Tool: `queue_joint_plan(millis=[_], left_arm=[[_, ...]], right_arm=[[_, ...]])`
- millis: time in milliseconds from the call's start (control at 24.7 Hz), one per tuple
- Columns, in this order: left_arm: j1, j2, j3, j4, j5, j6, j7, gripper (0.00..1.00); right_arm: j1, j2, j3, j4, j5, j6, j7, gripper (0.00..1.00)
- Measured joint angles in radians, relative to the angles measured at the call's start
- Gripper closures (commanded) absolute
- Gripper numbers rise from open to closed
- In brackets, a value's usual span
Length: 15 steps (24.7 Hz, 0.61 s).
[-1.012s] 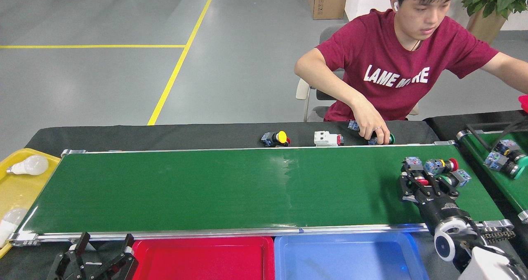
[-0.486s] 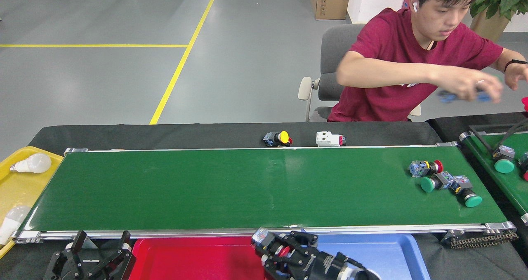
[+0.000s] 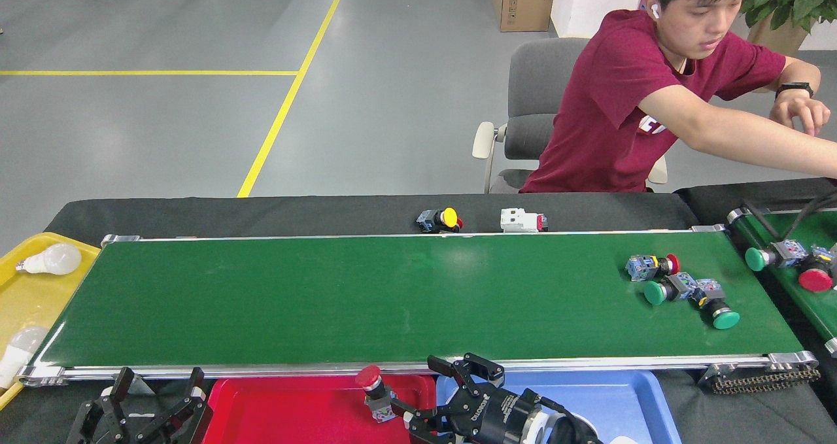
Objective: Pick switch part from conveyor to tray
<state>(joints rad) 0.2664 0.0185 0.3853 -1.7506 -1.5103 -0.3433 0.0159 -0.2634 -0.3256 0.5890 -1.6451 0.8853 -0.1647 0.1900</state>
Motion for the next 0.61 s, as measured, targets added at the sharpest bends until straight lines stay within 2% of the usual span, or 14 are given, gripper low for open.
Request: queue_joint_plan(millis=[81, 162, 405, 526, 607], left_arm=[[0.000, 0.000, 0.013, 0.000, 0.000, -0.002, -0.005, 0.00], [0.001, 0.000, 0.026, 0.000, 0.001, -0.004, -0.006, 0.00], [0.008, 0.000, 0.039, 0.000, 0.002, -0.004, -0.009, 0.00], [0.014, 0.000, 0.039, 0.000, 0.002, -0.003, -0.009, 0.00], [0.016, 0.000, 0.040, 0.000, 0.002, -0.003, -0.009, 0.00]], right_arm=[[0.016, -0.061, -0.046, -0.012, 0.001, 0.058, -0.075, 0.10], [0.068, -0.098, -0.084, -0.016, 0.001, 0.139, -0.139, 0.08], [0.264, -0.135, -0.245, -0.066, 0.001, 0.341, -0.231, 0.05], [0.380, -0.158, -0.269, -0.103, 0.001, 0.424, -0.285, 0.04], [0.425, -0.158, -0.269, -0.106, 0.001, 0.472, -0.309, 0.04]])
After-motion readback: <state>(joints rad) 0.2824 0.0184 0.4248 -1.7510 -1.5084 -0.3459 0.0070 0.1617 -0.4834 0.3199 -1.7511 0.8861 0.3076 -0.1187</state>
